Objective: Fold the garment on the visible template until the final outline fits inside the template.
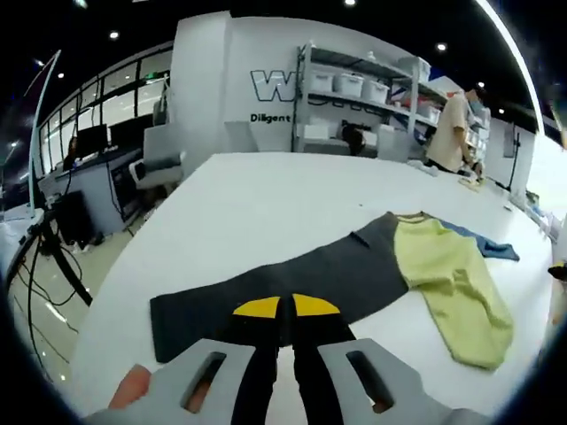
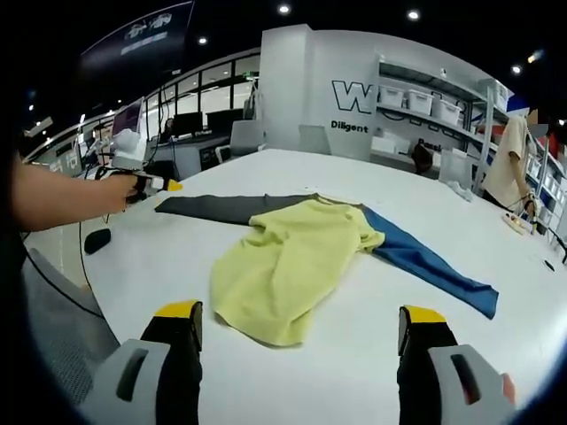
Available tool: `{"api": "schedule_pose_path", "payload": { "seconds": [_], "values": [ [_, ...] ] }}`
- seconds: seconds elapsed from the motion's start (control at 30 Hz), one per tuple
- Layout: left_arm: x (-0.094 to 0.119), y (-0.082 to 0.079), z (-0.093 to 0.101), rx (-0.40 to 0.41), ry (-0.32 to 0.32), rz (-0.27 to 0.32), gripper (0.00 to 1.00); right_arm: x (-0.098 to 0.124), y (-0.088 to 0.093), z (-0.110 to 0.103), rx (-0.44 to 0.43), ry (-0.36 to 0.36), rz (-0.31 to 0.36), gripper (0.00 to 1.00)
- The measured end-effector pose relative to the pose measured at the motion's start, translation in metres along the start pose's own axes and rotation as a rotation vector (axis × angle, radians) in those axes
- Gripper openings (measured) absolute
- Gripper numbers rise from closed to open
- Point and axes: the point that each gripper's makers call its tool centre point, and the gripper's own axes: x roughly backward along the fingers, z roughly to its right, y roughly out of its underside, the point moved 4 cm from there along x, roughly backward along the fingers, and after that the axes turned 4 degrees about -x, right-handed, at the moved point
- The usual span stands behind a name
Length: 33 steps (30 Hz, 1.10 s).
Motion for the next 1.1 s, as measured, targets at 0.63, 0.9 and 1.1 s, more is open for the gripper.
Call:
{"api": "schedule_pose_path", "payload": {
  "seconds": [0.63, 0.9, 1.1],
  "values": [
    [0.029, 0.053, 0.148, -0.213, 0.394, -0.17, 0.05, 0.003, -0.007, -0.004, 0.002, -0.025, 0.039, 0.93],
    [0.042, 0.078, 0.18, -0.274, 0.472, -0.241, 0.07, 0.005, -0.009, -0.005, 0.001, -0.034, 0.054, 0.93],
    [0.042, 0.095, 0.186, -0.172, 0.429, -0.375, 0.1, 0.007, -0.009, -0.004, -0.001, -0.035, 0.063, 0.92]
  ]
}}
